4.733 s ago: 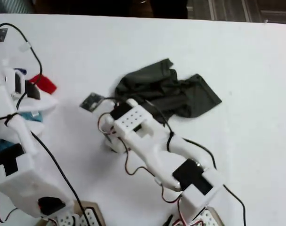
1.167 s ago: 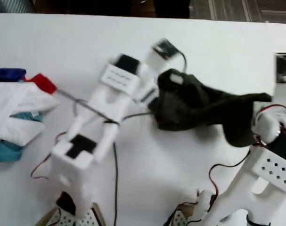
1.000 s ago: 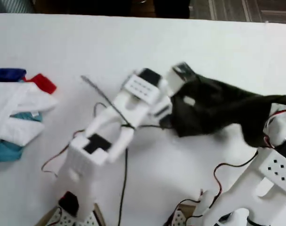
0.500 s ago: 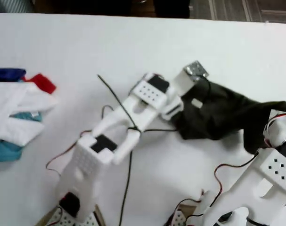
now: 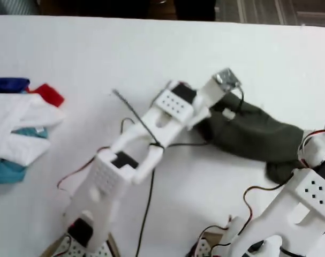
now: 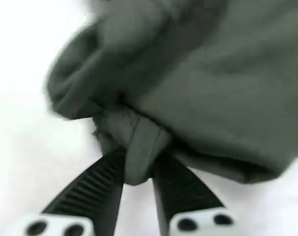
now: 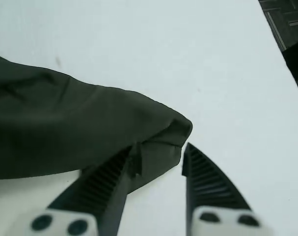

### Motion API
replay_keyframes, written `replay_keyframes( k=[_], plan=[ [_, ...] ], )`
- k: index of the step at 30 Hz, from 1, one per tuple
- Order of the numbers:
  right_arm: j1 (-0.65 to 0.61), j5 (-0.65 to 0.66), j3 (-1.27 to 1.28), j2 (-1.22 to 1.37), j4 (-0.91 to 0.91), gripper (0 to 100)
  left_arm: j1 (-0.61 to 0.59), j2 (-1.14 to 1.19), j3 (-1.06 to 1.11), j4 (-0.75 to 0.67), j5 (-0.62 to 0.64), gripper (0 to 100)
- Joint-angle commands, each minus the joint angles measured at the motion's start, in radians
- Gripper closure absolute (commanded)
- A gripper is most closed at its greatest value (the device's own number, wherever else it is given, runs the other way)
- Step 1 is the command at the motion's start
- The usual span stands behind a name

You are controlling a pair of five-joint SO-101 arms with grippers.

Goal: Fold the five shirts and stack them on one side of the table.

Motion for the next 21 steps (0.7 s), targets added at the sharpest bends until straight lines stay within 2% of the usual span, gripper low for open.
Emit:
replay_keyframes(
  k=[1,6,11,16,21],
  plan=[
    [0.002,0.003,0.005,-0.03,0.005,88.9,-0.055,-0.064,-0.222,0.141,0.012,97],
    [-0.01,0.002,0.006,-0.03,0.005,88.9,-0.149,-0.061,-0.47,0.347,0.009,97],
    [-0.099,0.002,0.005,-0.03,0.064,86.1,-0.261,-0.072,-0.654,0.505,0.009,97],
    [-0.249,-0.044,0.006,-0.028,0.125,74.2,-0.39,-0.1,-0.811,0.512,0.009,97],
    [-0.444,-0.069,0.072,-0.028,0.119,71.5,-0.476,-0.241,-0.74,0.512,0.015,97]
  ],
)
